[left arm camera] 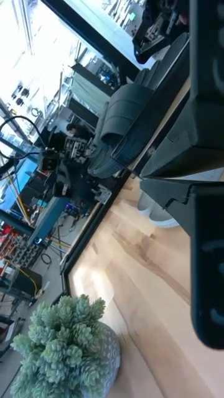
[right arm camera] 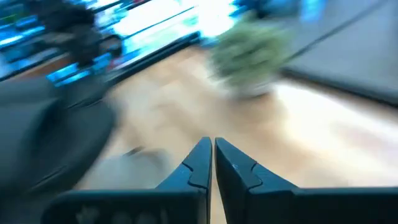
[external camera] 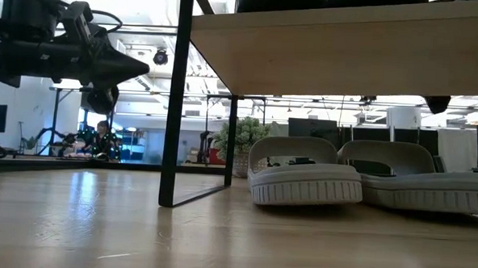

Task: Pick and place slides into the shelf
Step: Return to Home Position

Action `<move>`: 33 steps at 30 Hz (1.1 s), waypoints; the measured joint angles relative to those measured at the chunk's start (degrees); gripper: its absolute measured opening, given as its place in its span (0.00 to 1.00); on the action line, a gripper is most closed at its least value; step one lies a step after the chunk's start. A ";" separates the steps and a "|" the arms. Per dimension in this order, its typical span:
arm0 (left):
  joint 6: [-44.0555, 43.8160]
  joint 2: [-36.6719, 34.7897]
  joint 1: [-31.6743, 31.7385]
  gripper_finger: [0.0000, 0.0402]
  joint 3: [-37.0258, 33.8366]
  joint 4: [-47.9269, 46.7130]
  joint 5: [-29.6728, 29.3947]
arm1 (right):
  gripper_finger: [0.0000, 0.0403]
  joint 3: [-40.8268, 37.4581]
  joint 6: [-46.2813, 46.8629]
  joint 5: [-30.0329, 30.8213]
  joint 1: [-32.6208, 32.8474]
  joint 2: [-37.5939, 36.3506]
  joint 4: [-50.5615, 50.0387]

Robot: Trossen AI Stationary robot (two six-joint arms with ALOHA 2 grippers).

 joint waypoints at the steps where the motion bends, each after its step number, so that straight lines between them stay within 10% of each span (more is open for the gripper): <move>1: -0.01 0.00 0.14 0.00 0.00 0.00 -0.01 | 0.03 0.00 0.43 3.39 0.00 0.00 0.00; 33: -6.02 1.26 1.31 0.00 -0.27 -0.60 0.04 | 0.03 -8.60 -5.37 -7.47 0.00 -9.97 8.18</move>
